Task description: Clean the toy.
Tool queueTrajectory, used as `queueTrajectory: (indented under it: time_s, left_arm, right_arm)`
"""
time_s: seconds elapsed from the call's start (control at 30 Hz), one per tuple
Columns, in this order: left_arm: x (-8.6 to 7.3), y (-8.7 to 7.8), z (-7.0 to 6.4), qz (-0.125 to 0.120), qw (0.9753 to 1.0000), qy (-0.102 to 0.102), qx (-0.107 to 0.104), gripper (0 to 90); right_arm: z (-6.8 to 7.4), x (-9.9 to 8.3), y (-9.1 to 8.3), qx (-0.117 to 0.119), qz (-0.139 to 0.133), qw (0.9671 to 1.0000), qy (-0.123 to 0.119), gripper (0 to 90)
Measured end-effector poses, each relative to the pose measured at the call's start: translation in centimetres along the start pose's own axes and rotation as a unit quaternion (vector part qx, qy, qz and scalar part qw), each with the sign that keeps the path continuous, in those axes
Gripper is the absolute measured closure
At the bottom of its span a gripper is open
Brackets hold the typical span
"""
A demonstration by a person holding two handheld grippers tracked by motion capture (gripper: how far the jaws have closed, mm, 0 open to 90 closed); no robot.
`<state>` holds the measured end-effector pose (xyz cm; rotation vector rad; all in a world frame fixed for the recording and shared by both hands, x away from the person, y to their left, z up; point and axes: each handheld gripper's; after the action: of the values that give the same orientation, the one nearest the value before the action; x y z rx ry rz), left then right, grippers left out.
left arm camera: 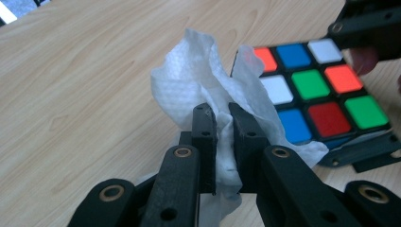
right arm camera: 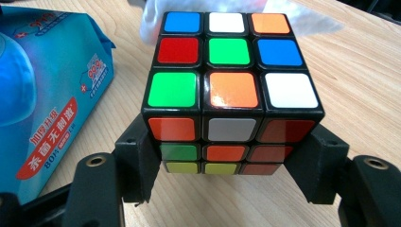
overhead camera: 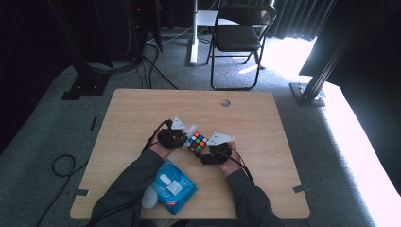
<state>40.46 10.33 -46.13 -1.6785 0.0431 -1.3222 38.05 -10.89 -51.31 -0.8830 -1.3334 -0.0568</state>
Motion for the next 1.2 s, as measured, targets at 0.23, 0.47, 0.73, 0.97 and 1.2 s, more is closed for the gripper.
queueTrajectory:
  time_s: [0.23,0.47,0.73,0.97,1.2]
  left_arm:
    - [0.19,-0.25,0.00,-0.008,1.0000,-0.001,-0.004,82.2]
    - [-0.17,0.17,0.12,0.006,1.0000,0.003,-0.004,82.2]
    - [-0.30,0.42,0.16,0.011,0.9999,0.003,-0.005,82.2]
    - [-0.04,0.05,0.34,-0.001,1.0000,-0.002,-0.005,82.3]
    - [0.08,-0.03,0.46,-0.007,0.9999,-0.007,-0.008,82.2]
  right_arm:
    - [0.03,-0.01,0.09,0.001,0.001,1.0000,-0.003,34.3]
    - [0.07,0.05,-0.03,0.002,-0.001,1.0000,-0.004,34.3]
    - [0.23,0.18,-0.11,0.011,-0.003,0.9999,-0.008,34.3]
    - [0.78,0.21,0.15,0.025,0.002,0.9995,-0.021,34.3]
    - [0.99,0.25,0.19,0.033,0.002,0.9991,-0.028,34.3]
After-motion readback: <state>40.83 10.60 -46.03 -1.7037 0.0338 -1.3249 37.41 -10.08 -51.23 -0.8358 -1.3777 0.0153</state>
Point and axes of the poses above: each handheld gripper's, and its own axes: y roughly forward along the jaws, x roughly out of its top, z roughly to its left, and after that the axes turned 1 degree about -z, right-handed
